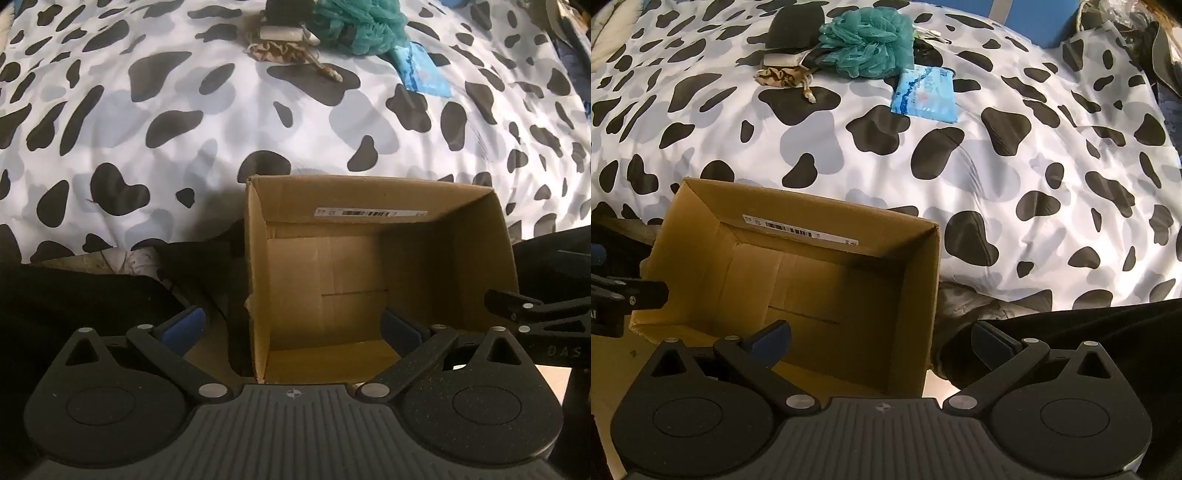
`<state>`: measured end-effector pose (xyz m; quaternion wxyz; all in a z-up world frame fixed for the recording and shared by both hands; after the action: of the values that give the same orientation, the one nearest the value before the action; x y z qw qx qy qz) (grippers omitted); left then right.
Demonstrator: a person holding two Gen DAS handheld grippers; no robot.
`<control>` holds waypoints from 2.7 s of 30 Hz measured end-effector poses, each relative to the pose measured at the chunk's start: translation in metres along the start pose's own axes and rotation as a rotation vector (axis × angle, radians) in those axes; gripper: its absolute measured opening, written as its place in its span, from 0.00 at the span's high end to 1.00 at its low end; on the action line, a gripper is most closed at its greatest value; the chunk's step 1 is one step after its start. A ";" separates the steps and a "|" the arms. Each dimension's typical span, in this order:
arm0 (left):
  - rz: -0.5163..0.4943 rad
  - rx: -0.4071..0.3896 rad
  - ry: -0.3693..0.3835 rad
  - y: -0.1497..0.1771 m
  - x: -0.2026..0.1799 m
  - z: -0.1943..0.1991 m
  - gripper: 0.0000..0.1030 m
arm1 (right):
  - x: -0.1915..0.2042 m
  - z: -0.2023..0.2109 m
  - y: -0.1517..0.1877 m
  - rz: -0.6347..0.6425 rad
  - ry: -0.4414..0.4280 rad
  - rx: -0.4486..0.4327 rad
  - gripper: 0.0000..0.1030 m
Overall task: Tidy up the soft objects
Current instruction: 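Move the right gripper from the box over the blue wet-wipes packet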
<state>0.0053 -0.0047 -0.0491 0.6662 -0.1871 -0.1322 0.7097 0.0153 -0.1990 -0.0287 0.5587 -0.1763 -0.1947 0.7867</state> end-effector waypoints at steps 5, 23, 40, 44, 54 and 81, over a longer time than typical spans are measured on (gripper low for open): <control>-0.018 0.002 0.005 0.000 -0.005 -0.001 0.00 | -0.002 -0.001 -0.001 0.000 0.001 -0.006 0.00; -0.040 -0.064 0.042 -0.009 -0.021 0.006 0.00 | -0.027 -0.003 -0.003 -0.098 -0.006 -0.028 0.00; -0.012 -0.154 0.050 -0.045 -0.013 0.015 0.00 | -0.052 -0.019 -0.050 -0.055 0.005 -0.122 0.00; -0.045 -0.193 0.042 -0.059 -0.011 0.014 0.00 | -0.063 -0.026 -0.065 -0.064 -0.003 -0.142 0.00; -0.026 -0.242 0.043 -0.089 0.005 0.001 0.00 | -0.083 -0.042 -0.094 -0.139 -0.063 -0.189 0.00; -0.114 -0.384 0.022 -0.181 0.020 -0.048 0.00 | -0.084 -0.111 -0.163 -0.127 -0.113 -0.322 0.00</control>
<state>0.1882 0.0265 -0.0146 0.6589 -0.3105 -0.2682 0.6305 0.2288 -0.2180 -0.0374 0.5601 -0.2063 -0.3598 0.7171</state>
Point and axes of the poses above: each gripper's, at about its wrist camera, not at the fingertips, and z roughly against the way its jaws point, x to its left, y to its underside, the point moved 3 cm from there along -z, roughly the way its jaws point, and after that the axes turned 12 degrees about -x, right-handed, at the moved point
